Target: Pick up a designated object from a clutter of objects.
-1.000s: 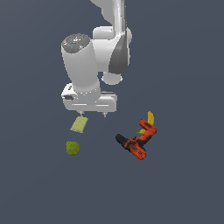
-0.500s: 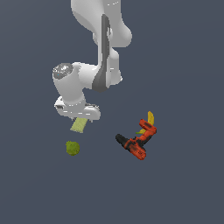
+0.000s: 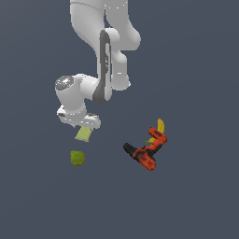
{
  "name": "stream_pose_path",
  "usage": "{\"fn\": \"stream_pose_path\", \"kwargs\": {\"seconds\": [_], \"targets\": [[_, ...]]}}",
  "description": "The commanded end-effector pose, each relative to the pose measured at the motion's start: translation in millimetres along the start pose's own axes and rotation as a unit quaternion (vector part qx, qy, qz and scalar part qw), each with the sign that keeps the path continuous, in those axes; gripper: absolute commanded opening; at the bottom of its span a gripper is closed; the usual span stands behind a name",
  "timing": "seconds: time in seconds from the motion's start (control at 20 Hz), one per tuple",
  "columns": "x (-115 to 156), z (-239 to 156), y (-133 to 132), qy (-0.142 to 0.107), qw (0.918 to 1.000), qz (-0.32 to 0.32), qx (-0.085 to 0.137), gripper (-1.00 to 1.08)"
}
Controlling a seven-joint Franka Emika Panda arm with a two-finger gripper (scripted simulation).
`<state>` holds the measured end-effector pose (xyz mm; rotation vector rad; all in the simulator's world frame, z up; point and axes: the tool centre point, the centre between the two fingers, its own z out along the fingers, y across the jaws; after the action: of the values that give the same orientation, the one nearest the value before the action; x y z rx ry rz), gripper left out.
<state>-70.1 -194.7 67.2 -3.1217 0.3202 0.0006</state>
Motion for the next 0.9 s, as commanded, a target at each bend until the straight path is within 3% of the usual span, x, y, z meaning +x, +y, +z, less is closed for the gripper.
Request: {"fn": "stream_pose_path", "kwargs": {"seconds": [0.0, 0.4, 0.85], "targets": [[-3.3, 5.3, 5.0, 0.000, 1.0000, 0.003, -0.001, 1.00], [-4.5, 11.0, 6.0, 0.000, 1.0000, 0.003, -0.001, 1.00], [-5.6, 47.8, 6.7, 0.000, 1.0000, 0.004, -0.002, 1.00]]}}
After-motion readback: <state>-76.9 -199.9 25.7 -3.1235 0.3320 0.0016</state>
